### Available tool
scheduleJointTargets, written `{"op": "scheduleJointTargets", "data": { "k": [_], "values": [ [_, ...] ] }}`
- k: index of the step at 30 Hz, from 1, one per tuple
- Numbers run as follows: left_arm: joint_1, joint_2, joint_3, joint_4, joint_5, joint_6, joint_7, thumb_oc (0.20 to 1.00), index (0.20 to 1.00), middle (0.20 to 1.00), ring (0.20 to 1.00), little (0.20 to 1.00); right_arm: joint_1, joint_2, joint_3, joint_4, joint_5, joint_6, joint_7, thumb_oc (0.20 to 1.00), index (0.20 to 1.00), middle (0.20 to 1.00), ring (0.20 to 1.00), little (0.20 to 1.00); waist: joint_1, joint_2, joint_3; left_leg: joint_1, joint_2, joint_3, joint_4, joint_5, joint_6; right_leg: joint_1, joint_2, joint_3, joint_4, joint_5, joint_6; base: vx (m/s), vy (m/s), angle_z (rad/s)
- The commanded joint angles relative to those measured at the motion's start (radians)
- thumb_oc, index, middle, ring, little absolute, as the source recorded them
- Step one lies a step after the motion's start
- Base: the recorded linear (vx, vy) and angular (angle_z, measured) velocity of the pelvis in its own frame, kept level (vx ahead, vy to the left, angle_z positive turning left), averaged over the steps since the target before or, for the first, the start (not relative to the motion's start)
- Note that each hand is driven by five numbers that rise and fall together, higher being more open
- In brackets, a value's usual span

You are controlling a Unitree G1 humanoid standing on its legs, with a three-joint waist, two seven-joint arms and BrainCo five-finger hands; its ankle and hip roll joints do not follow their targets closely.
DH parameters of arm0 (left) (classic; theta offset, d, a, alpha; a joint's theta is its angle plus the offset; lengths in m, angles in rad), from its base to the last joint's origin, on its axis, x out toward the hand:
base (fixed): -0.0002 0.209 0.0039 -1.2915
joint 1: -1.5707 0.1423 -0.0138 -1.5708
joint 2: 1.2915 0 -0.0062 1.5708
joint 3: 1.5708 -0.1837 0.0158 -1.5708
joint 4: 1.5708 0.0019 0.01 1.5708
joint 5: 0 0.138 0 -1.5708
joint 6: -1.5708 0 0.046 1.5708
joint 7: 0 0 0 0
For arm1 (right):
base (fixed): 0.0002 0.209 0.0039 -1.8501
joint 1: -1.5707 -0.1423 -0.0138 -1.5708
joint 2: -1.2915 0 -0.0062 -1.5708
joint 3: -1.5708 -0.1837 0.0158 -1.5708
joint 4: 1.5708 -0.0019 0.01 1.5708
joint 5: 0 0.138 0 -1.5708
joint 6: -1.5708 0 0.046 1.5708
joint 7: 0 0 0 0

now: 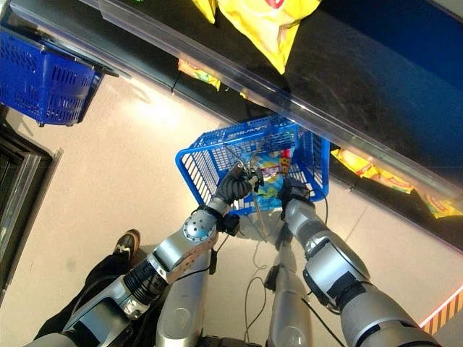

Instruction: Pick up the snacks into the basket

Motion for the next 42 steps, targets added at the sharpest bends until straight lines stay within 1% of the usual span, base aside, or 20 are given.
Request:
{"op": "scheduleJointTargets", "data": {
  "k": [1, 2, 8, 10, 14, 15, 16, 19, 21, 25, 26, 28, 31, 33, 35, 36, 37, 38, 39, 42],
  "values": [
    [-0.082, -0.086, -0.067, -0.223, -0.039, -0.099, -0.018, 0.200, 0.200, 0.200, 0.200, 0.200, -0.091, -0.035, -0.019, 0.026, 0.001, 0.006, -0.017, 0.498, 0.498, 0.498, 0.498, 0.498, 0.016, 0.077, 0.006, -0.043, -0.073, 0.047, -0.045, -0.003, -0.011, -0.074, -0.078, 0.026, 0.004, 0.073, 0.096, -0.03, 0.004, 0.07],
    [-0.082, -0.087, -0.063, -0.238, -0.052, -0.101, -0.014, 0.200, 0.200, 0.200, 0.200, 0.200, -0.092, -0.044, -0.047, 0.017, 0.038, 0.001, -0.032, 1.000, 1.000, 1.000, 1.000, 1.000, 0.019, 0.084, 0.006, -0.062, -0.076, 0.046, -0.045, 0.000, -0.013, -0.090, -0.081, 0.023, 0.004, 0.077, 0.098, -0.03, 0.010, 0.09],
    [-0.059, -0.094, -0.017, -0.207, -0.049, -0.096, 0.014, 0.200, 0.200, 0.200, 0.200, 0.200, -0.020, -0.016, -0.107, -0.038, 0.151, -0.023, -0.046, 1.000, 1.000, 1.000, 1.000, 1.000, 0.013, 0.078, 0.006, -0.072, -0.078, 0.048, -0.045, 0.000, -0.014, -0.097, -0.085, 0.013, 0.004, 0.077, 0.100, 0.00, 0.015, 0.09],
    [-0.057, -0.087, 0.014, -0.176, -0.001, -0.093, 0.045, 0.200, 0.200, 0.200, 0.200, 0.200, 0.036, 0.009, -0.146, -0.066, 0.225, -0.043, -0.067, 1.000, 1.000, 1.000, 1.000, 1.000, 0.009, 0.072, 0.006, -0.050, -0.074, 0.051, -0.045, -0.010, -0.016, -0.074, -0.082, 0.013, 0.004, 0.067, 0.100, 0.02, -0.003, 0.05],
    [-0.030, -0.064, 0.075, -0.001, 0.171, -0.067, 0.097, 0.200, 0.200, 0.200, 0.200, 0.200, 0.177, 0.060, -0.167, -0.164, 0.334, -0.092, -0.040, 1.000, 1.000, 1.000, 1.000, 1.000, -0.017, 0.047, 0.006, 0.001, -0.066, 0.053, -0.045, -0.014, -0.016, -0.023, -0.080, 0.014, 0.006, 0.054, 0.095, 0.00, 0.000, 0.00],
    [-0.030, -0.064, 0.076, -0.001, 0.171, -0.067, 0.097, 0.200, 0.200, 0.200, 0.200, 0.200, 0.176, 0.060, -0.167, -0.164, 0.334, -0.092, -0.040, 1.000, 1.000, 1.000, 1.000, 1.000, -0.017, 0.047, 0.006, 0.000, -0.066, 0.052, -0.045, -0.013, -0.016, -0.023, -0.080, 0.014, 0.006, 0.054, 0.095, 0.07, -0.037, 0.01],
    [0.017, -0.041, 0.138, 0.181, 0.253, -0.042, 0.140, 0.200, 0.200, 0.200, 0.200, 0.200, 0.317, 0.078, -0.172, -0.290, 0.385, -0.124, -0.036, 1.000, 1.000, 1.000, 1.000, 1.000, -0.048, 0.019, 0.006, 0.056, -0.052, 0.063, -0.045, -0.024, -0.019, 0.024, -0.070, 0.018, 0.014, 0.035, 0.088, 0.04, -0.023, 0.02],
    [0.029, -0.033, 0.174, 0.245, 0.273, -0.039, 0.166, 0.200, 0.200, 0.200, 0.200, 0.200, 0.367, 0.069, -0.173, -0.350, 0.390, -0.132, -0.030, 1.000, 1.000, 1.000, 1.000, 1.000, -0.063, 0.008, 0.006, 0.071, -0.048, 0.067, -0.045, -0.021, -0.019, 0.035, -0.069, 0.019, 0.021, 0.029, 0.085, 0.03, -0.023, 0.01],
    [0.066, -0.012, 0.249, 0.373, 0.279, -0.028, 0.179, 0.200, 0.200, 0.200, 0.200, 0.200, 0.456, 0.036, -0.198, -0.421, 0.383, -0.132, -0.013, 1.000, 1.000, 1.000, 1.000, 1.000, -0.087, -0.007, 0.006, 0.124, -0.033, 0.074, -0.045, -0.024, -0.018, 0.067, -0.055, 0.021, 0.065, -0.011, 0.071, 0.05, -0.058, -0.03],
    [0.117, 0.007, 0.307, 0.427, 0.297, -0.032, 0.180, 0.200, 0.200, 0.200, 0.200, 0.200, 0.510, 0.008, -0.210, -0.442, 0.318, -0.114, -0.005, 1.000, 1.000, 1.000, 1.000, 1.000, -0.100, -0.004, 0.006, 0.184, -0.012, 0.072, -0.045, -0.026, -0.021, 0.099, -0.038, 0.019, 0.129, -0.065, 0.053, 0.05, -0.078, -0.10],
    [0.143, 0.015, 0.341, 0.493, 0.335, -0.019, 0.202, 0.200, 0.200, 0.200, 0.200, 0.200, 0.541, -0.004, -0.241, -0.460, 0.315, -0.115, -0.010, 1.000, 1.000, 1.000, 1.000, 1.000, -0.110, -0.005, 0.006, 0.235, 0.010, 0.074, -0.045, -0.025, -0.027, 0.135, -0.016, 0.027, 0.164, -0.104, 0.038, 0.04, -0.144, -0.11],
    [0.171, 0.030, 0.383, 0.583, 0.387, -0.009, 0.210, 0.200, 0.200, 0.200, 0.200, 0.200, 0.571, -0.008, -0.260, -0.472, 0.306, -0.123, -0.017, 1.000, 1.000, 1.000, 1.000, 1.000, -0.116, -0.009, -0.010, 0.269, 0.042, 0.077, -0.045, -0.017, -0.040, 0.163, 0.013, 0.032, 0.172, -0.126, 0.023, 0.05, -0.201, -0.14],
    [0.222, 0.033, 0.444, 0.714, 0.421, 0.002, 0.225, 0.200, 0.200, 0.200, 0.200, 0.200, 0.636, -0.030, -0.279, -0.550, 0.276, -0.135, -0.012, 1.000, 1.000, 1.000, 1.000, 1.000, -0.118, -0.022, -0.052, 0.285, 0.081, 0.077, -0.045, 0.019, -0.060, 0.204, 0.048, 0.034, 0.137, -0.125, 0.011, 0.05, -0.196, -0.14],
    [0.236, 0.014, 0.477, 0.831, 0.447, 0.018, 0.217, 0.200, 0.200, 0.200, 0.200, 0.200, 0.686, -0.059, -0.302, -0.615, 0.267, -0.145, -0.003, 1.000, 1.000, 1.000, 1.000, 1.000, -0.126, -0.038, -0.075, 0.309, 0.063, 0.093, -0.033, 0.001, -0.043, 0.220, 0.055, 0.031, 0.122, -0.128, 0.004, 0.01, -0.131, -0.22],
    [0.278, -0.011, 0.521, 0.929, 0.463, 0.037, 0.206, 0.200, 0.200, 0.200, 0.200, 0.200, 0.729, -0.082, -0.317, -0.684, 0.252, -0.149, 0.012, 1.000, 1.000, 1.000, 1.000, 1.000, -0.137, -0.055, -0.118, 0.342, -0.027, 0.066, 0.014, -0.097, 0.017, 0.222, 0.060, 0.036, 0.112, -0.116, 0.000, 0.01, -0.080, -0.15],
    [0.278, -0.011, 0.521, 0.929, 0.463, 0.037, 0.206, 0.200, 0.200, 0.200, 0.200, 0.200, 0.729, -0.082, -0.317, -0.684, 0.252, -0.149, 0.012, 1.000, 1.000, 1.000, 1.000, 1.000, -0.137, -0.055, -0.119, 0.341, -0.027, 0.066, 0.014, -0.097, 0.017, 0.221, 0.059, 0.036, 0.112, -0.116, 0.000, 0.07, -0.071, -0.28],
    [0.313, -0.043, 0.568, 1.026, 0.464, 0.053, 0.185, 0.200, 0.200, 0.200, 0.200, 0.200, 0.782, -0.100, -0.349, -0.757, 0.242, -0.165, 0.034, 1.000, 1.000, 1.000, 1.000, 1.000, -0.146, -0.059, -0.160, 0.369, -0.138, 0.050, 0.055, -0.178, 0.067, 0.246, 0.079, 0.061, 0.099, -0.112, -0.005, 0.05, -0.037, -0.21],
    [0.313, -0.043, 0.568, 1.026, 0.464, 0.053, 0.185, 0.200, 0.200, 0.200, 0.200, 0.200, 0.782, -0.100, -0.349, -0.758, 0.242, -0.164, 0.034, 1.000, 1.000, 1.000, 1.000, 1.000, -0.147, -0.060, -0.162, 0.365, -0.139, 0.050, 0.055, -0.175, 0.068, 0.243, 0.077, 0.060, 0.097, -0.109, -0.005, 0.13, -0.035, -0.23],
    [0.353, -0.075, 0.619, 1.111, 0.441, 0.070, 0.159, 0.200, 0.200, 0.200, 0.200, 0.200, 0.843, -0.103, -0.407, -0.830, 0.255, -0.169, 0.047, 1.000, 1.000, 1.000, 1.000, 1.000, -0.160, -0.050, -0.205, 0.402, -0.184, 0.084, 0.046, -0.196, 0.094, 0.266, 0.109, 0.077, 0.098, -0.112, -0.005, 0.09, 0.017, -0.14],
    [0.380, -0.071, 0.623, 1.125, 0.475, 0.075, 0.155, 0.200, 0.200, 0.200, 0.200, 0.200, 0.911, -0.074, -0.453, -0.887, 0.282, -0.171, 0.061, 1.000, 1.000, 1.000, 1.000, 1.000, -0.179, -0.048, -0.253, 0.443, -0.159, 0.106, -0.004, -0.163, 0.093, 0.278, 0.116, 0.070, 0.096, -0.107, 0.005, 0.12, 0.018, 0.05]
  ]
}}
